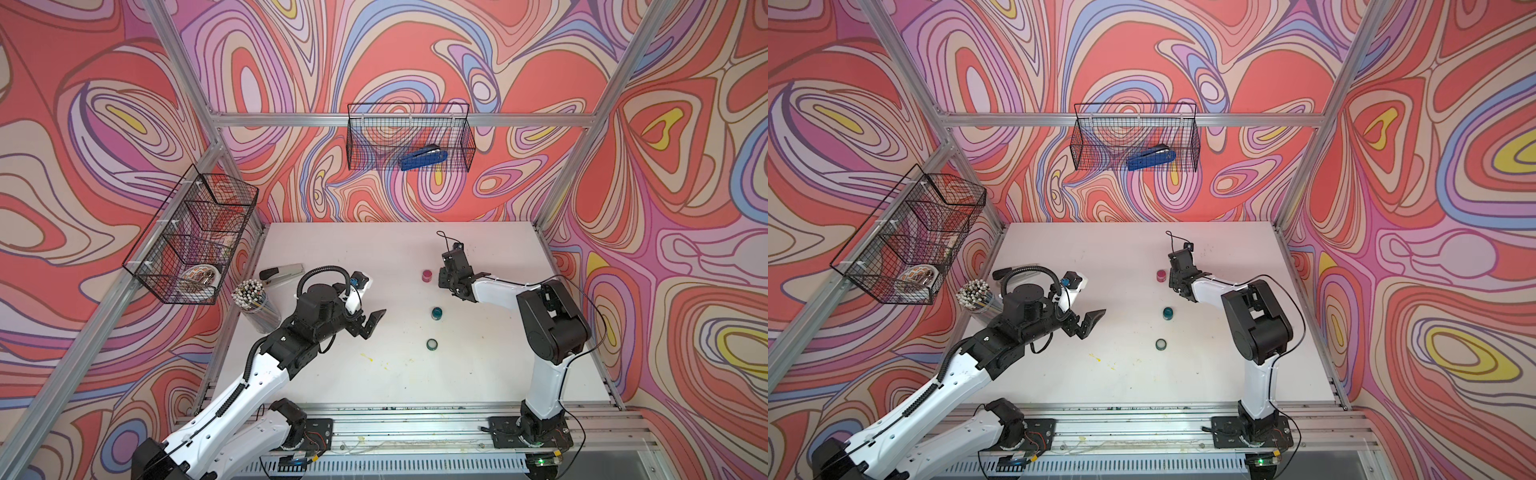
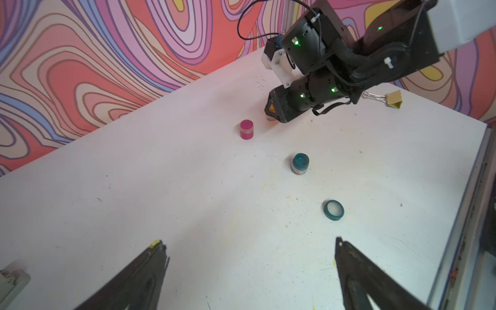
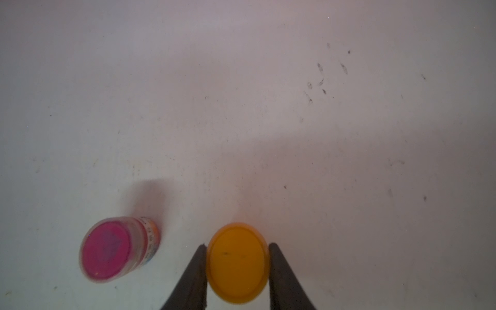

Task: Close the paint jar lid
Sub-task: Place the paint jar at the center of the board.

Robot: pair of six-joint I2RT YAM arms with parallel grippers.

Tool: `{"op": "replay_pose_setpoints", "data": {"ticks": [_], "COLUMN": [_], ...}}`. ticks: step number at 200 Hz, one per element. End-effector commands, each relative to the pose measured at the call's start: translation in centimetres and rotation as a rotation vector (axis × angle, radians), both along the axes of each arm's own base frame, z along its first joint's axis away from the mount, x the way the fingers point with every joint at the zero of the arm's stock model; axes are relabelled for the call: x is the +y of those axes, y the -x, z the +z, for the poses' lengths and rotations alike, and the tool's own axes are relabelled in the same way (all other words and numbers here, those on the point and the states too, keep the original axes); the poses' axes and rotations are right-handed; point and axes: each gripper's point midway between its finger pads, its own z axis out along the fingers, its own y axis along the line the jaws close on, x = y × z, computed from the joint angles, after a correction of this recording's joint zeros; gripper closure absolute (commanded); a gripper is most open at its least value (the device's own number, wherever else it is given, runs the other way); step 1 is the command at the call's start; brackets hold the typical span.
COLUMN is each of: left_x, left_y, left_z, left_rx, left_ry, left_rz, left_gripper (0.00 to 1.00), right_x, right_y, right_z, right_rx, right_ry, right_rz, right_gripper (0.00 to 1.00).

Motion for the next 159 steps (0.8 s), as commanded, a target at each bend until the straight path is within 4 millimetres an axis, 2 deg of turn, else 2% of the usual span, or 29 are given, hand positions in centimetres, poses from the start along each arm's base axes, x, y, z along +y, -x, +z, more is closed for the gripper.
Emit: {"op": "replay_pose_setpoints", "data": {"ticks": [1,64,87,130,159], "left_x": [-0.8,-0.9,-1.1,-1.3,-1.3], "left_y": [0.6,0.6,0.8,1.0,1.0], "left_z": [0.3,0.6,0.6,1.0,1.3], "left_rx": [0.039,0.025,0.030,0.028,0.023], "left_ry": [0.017,0.033,0.039,0.053,0.066], "left_rz": [-0.056,-0.060,-0.074,-0.089,-0.090], "left_gripper": [0.00,0.00,0.00,0.00,0.00], "right_x": [0.2,0.1,0.0,-0.2,-0.1], "right_y": [-0.6,-1.0,-0.9,-0.8,-1.0], "right_z": [-1.3,-2.4,-2.4,-1.4,1.0], "right_rx": [-0.007,-0.018,-0.015,-0.025,-0.060], "right_ry": [-0.013,-0.003,0.001,0.010,0.005], "right_rz": [-0.006,-0.012,-0.018,-0.016,-0.008], "right_gripper": [0.72,0.69,0.64,0.34,0.24]}}
